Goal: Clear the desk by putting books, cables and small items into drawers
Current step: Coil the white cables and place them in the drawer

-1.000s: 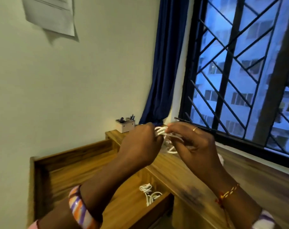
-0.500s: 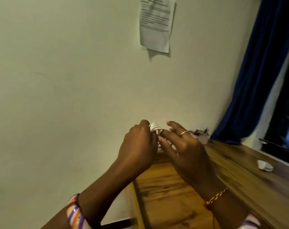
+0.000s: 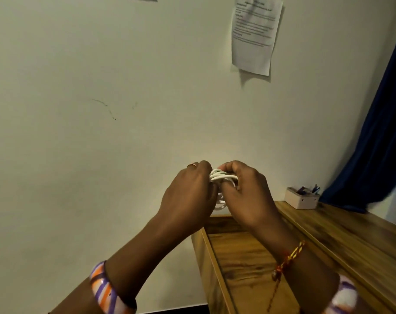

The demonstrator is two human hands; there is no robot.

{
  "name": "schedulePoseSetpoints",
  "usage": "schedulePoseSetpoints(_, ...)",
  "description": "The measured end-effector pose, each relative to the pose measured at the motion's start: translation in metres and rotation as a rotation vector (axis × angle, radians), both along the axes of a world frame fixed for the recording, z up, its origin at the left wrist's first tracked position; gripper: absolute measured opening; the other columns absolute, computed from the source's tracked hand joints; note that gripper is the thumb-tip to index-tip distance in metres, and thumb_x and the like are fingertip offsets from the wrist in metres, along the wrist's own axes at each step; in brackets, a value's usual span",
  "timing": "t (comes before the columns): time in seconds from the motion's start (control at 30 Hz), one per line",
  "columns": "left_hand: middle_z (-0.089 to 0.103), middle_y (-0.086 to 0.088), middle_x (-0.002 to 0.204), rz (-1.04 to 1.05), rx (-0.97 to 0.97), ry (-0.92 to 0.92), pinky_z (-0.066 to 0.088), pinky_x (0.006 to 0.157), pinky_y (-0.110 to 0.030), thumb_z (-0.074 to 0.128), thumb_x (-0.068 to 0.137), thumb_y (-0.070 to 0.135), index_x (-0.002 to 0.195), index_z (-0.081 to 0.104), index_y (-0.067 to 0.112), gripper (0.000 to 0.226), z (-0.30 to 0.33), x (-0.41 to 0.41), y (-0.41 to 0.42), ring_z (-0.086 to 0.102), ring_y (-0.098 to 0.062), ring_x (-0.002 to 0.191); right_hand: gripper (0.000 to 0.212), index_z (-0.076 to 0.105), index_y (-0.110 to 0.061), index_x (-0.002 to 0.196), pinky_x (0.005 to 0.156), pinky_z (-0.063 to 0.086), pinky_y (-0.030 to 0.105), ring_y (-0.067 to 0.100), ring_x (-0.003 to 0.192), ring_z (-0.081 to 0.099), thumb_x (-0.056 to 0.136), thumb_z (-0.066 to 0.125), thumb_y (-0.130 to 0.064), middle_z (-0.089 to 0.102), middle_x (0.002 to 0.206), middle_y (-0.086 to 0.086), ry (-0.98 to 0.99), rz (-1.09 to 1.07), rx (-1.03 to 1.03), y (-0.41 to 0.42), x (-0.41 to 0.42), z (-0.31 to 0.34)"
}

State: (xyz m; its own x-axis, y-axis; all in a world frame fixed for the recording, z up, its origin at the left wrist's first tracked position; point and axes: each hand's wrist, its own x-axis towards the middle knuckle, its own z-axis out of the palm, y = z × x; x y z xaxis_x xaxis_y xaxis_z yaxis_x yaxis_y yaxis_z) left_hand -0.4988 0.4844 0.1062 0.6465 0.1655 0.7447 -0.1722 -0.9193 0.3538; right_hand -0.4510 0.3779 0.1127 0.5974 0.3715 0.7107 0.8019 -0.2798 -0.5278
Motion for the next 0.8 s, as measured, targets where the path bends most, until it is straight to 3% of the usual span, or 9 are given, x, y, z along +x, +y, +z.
schedulePoseSetpoints(0.13, 0.038, 0.009, 0.067, -0.008, 0.053, 0.008, 0.026, 0.051, -0.020, 0.038, 0.090, 0.025, 0.078, 0.036, 0.019, 0.014, -0.010, 0.008, -0.001, 0.038, -0.013, 0.066, 0.019, 0.066, -0.017, 0.095, 0.052, 0.042, 0.000, -0.002, 0.066, 0.055, 0.086, 0.058, -0.003, 0.056, 0.073, -0.017, 0.042, -0.044, -0.069, -0.007, 0.001, 0.000)
schedulePoseSetpoints(0.23, 0.055, -0.002, 0.069, -0.128, -0.054, 0.095, 0.039, 0.057, -0.036, 0.033, 0.082, 0.036, 0.075, 0.048, 0.011, 0.031, -0.008, 0.012, -0.009, 0.049, -0.019, 0.065, 0.023, 0.071, -0.017, 0.091, 0.059, 0.053, 0.014, 0.008, 0.069, 0.065, 0.084, 0.057, 0.001, 0.070, 0.082, 0.000, 0.217, 0.035, -0.063, -0.026, 0.004, 0.005)
schedulePoseSetpoints(0.3, 0.058, -0.005, 0.069, -0.207, -0.136, 0.106, 0.043, 0.061, -0.043, 0.034, 0.074, 0.038, 0.073, 0.054, 0.009, 0.035, -0.006, 0.016, -0.020, 0.053, -0.022, 0.067, 0.030, 0.071, -0.021, 0.082, 0.058, 0.054, 0.019, 0.009, 0.064, 0.067, 0.082, 0.056, 0.006, 0.072, 0.077, 0.003, 0.349, 0.109, -0.017, -0.043, 0.006, 0.009)
schedulePoseSetpoints(0.37, 0.058, -0.001, 0.067, -0.237, -0.159, 0.059, 0.042, 0.059, -0.041, 0.038, 0.073, 0.039, 0.071, 0.055, 0.012, 0.031, -0.005, 0.021, -0.035, 0.054, -0.020, 0.066, 0.028, 0.072, -0.019, 0.076, 0.055, 0.054, 0.018, 0.008, 0.057, 0.066, 0.080, 0.059, 0.005, 0.071, 0.067, 0.000, 0.479, 0.132, 0.052, -0.062, 0.010, 0.011)
schedulePoseSetpoints(0.43, 0.054, 0.006, 0.067, -0.210, -0.088, -0.027, 0.037, 0.054, -0.031, 0.039, 0.076, 0.037, 0.073, 0.050, 0.018, 0.023, -0.006, 0.030, -0.056, 0.050, -0.014, 0.065, 0.018, 0.073, -0.018, 0.070, 0.054, 0.052, 0.018, 0.006, 0.055, 0.064, 0.082, 0.064, -0.008, 0.069, 0.058, -0.004, 0.531, 0.062, 0.047, -0.084, 0.015, 0.011)
schedulePoseSetpoints(0.5, 0.046, 0.011, 0.067, -0.200, -0.044, -0.091, 0.029, 0.051, -0.022, 0.043, 0.083, 0.032, 0.078, 0.043, 0.024, 0.010, -0.007, 0.040, -0.078, 0.044, -0.011, 0.064, 0.020, 0.072, -0.017, 0.066, 0.056, 0.053, 0.024, 0.012, 0.057, 0.062, 0.084, 0.063, -0.017, 0.066, 0.057, 0.000, 0.580, 0.003, 0.033, -0.108, 0.022, 0.009)
schedulePoseSetpoints(0.57, 0.049, 0.007, 0.072, -0.233, -0.036, -0.074, 0.031, 0.053, -0.025, 0.046, 0.088, 0.026, 0.082, 0.042, 0.024, 0.007, -0.008, 0.051, -0.104, 0.045, -0.014, 0.068, 0.021, 0.073, -0.011, 0.070, 0.056, 0.053, 0.030, 0.017, 0.059, 0.059, 0.086, 0.060, -0.018, 0.064, 0.063, 0.007, 0.602, -0.046, 0.043, -0.133, 0.026, 0.009)
schedulePoseSetpoints(0.67, 0.060, -0.002, 0.081, -0.392, -0.068, 0.120, 0.044, 0.066, -0.037, 0.043, 0.086, 0.027, 0.085, 0.050, 0.020, 0.011, 0.001, 0.067, -0.138, 0.054, -0.021, 0.077, 0.018, 0.072, -0.008, 0.073, 0.058, 0.054, 0.032, 0.022, 0.063, 0.061, 0.084, 0.058, -0.009, 0.066, 0.068, 0.014, 0.669, -0.086, 0.114, -0.170, 0.031, 0.008)
schedulePoseSetpoints(0.8, 0.060, -0.002, 0.077, -0.718, -0.154, 0.404, 0.044, 0.068, -0.032, 0.050, 0.083, 0.015, 0.080, 0.060, 0.015, 0.011, 0.029, 0.086, -0.182, 0.056, -0.016, 0.073, 0.019, 0.069, -0.007, 0.074, 0.063, 0.055, 0.036, 0.022, 0.063, 0.065, 0.079, 0.055, 0.005, 0.069, 0.062, 0.010, 0.913, -0.019, 0.316, -0.219, 0.032, 0.009)
